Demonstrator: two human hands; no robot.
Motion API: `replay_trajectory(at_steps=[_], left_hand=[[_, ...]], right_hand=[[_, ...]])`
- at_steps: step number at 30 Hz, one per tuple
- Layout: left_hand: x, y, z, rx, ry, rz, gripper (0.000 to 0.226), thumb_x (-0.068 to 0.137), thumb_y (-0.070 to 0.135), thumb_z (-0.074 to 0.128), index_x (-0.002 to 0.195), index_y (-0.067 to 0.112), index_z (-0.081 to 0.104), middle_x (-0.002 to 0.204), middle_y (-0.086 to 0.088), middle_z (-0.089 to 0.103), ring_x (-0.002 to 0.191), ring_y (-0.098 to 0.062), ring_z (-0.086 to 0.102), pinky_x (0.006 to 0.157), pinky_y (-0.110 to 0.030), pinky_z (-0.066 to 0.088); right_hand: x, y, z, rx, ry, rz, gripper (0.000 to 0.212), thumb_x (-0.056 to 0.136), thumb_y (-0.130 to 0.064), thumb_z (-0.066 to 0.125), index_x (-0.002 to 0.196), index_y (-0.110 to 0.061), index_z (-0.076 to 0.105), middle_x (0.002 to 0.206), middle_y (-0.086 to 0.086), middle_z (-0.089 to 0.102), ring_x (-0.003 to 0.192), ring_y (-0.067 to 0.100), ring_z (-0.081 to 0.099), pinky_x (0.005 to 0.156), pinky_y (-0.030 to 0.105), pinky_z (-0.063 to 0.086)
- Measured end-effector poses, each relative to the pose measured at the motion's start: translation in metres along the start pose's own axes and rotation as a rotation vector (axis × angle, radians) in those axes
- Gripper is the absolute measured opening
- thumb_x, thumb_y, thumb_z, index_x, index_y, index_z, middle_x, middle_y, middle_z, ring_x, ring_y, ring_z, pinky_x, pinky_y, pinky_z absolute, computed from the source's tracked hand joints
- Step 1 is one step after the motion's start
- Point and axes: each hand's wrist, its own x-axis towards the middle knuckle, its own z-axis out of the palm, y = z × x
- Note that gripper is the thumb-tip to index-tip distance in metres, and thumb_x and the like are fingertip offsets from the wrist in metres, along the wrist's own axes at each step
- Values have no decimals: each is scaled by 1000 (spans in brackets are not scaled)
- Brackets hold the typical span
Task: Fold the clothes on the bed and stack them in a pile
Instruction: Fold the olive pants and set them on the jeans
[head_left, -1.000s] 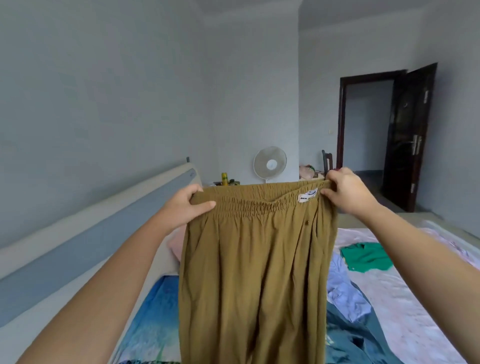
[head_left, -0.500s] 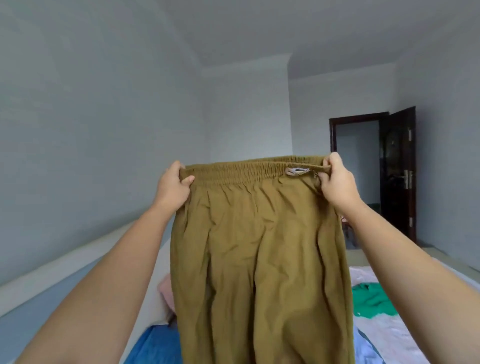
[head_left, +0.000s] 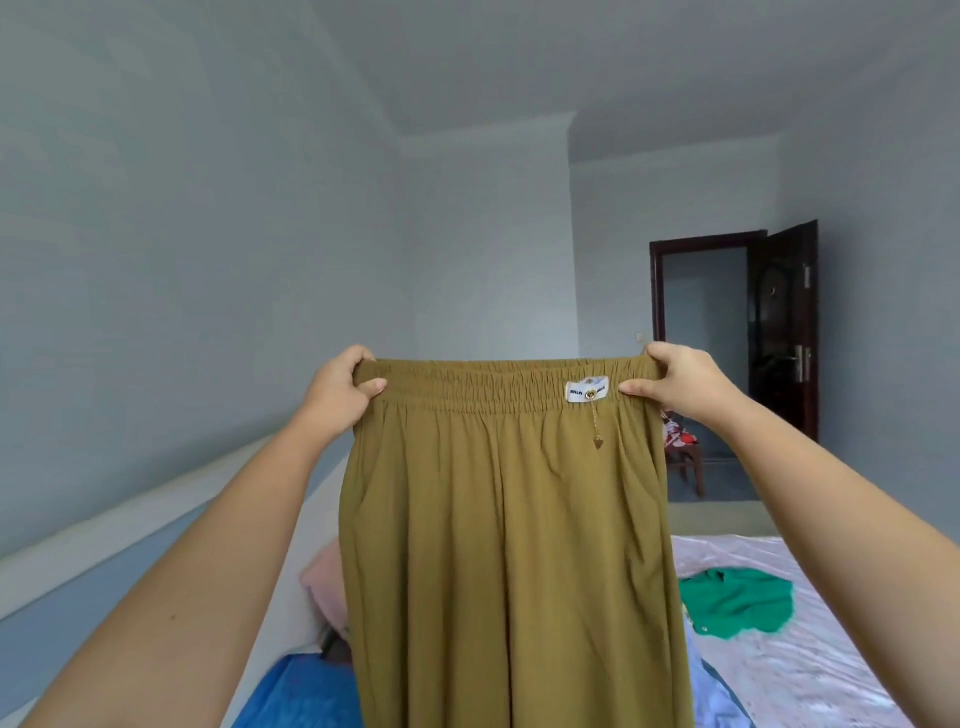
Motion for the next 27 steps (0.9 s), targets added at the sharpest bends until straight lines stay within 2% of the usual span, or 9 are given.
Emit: replay_trajectory(at_steps=[6,9,11,13,14,18,20,24,27], left_hand=[[-7,4,7,-3,80,-21,15,92,12,54,99,11,41,86,-1,48,83,-20,46,60,-26,36],[-12,1,19,-5,177,-109,31,91,11,56,117,7,41,102,-2,47,96,-19,46,81,-31,39],[-15,-8,28,-88,223,-249,27,87,10,62,110,3,51,100,-8,53,96,-23,51,84,-32,41],[-23,-15,38,-216,240,-360,9,83,7,64,86,5,57,89,-12,57,88,-26,57,75,-30,43],[-30,-17,44,-187,233,-371,6,83,6,62,82,6,56,88,-13,59,89,-27,59,73,-29,42],[-60,-27,68,237,63,-290,24,92,16,48,104,-5,50,103,-23,60,101,-38,57,75,-34,40],[-72,-29,73,119,-18,-369,18,89,16,50,93,-1,55,93,-19,61,93,-34,59,72,-34,43],[-110,-7,70,-610,-42,-666,11,85,9,56,75,7,57,72,-12,58,63,-20,55,56,-26,41],[-134,5,75,-718,-73,-575,9,89,14,57,81,11,59,78,-10,63,70,-17,60,62,-27,48]], right_hand=[[-5,-1,12,209,150,40,19,88,-15,60,97,-9,44,86,5,55,76,20,53,54,23,40],[-8,-4,32,391,230,190,41,84,-13,65,118,-13,42,93,10,55,86,23,55,72,32,46],[-9,-4,48,445,230,325,35,81,-14,68,110,-5,51,98,13,59,92,26,57,84,39,48],[-14,-6,65,527,229,424,14,80,-12,65,80,-7,52,81,10,58,81,25,56,73,38,50],[-17,-8,72,569,238,455,19,81,-10,62,71,-10,47,72,7,53,74,23,52,62,32,46],[-36,-21,104,522,239,471,13,83,-10,54,75,-8,45,66,3,44,68,23,44,54,31,30],[-50,-30,117,470,240,460,11,85,-13,54,80,-5,47,64,3,44,71,25,45,58,31,26],[-85,-51,136,524,284,312,29,85,-9,55,64,-13,36,57,-1,40,57,18,39,55,33,18],[-113,-68,147,591,193,130,29,87,-10,57,67,-17,36,57,-5,38,52,5,39,49,20,29]])
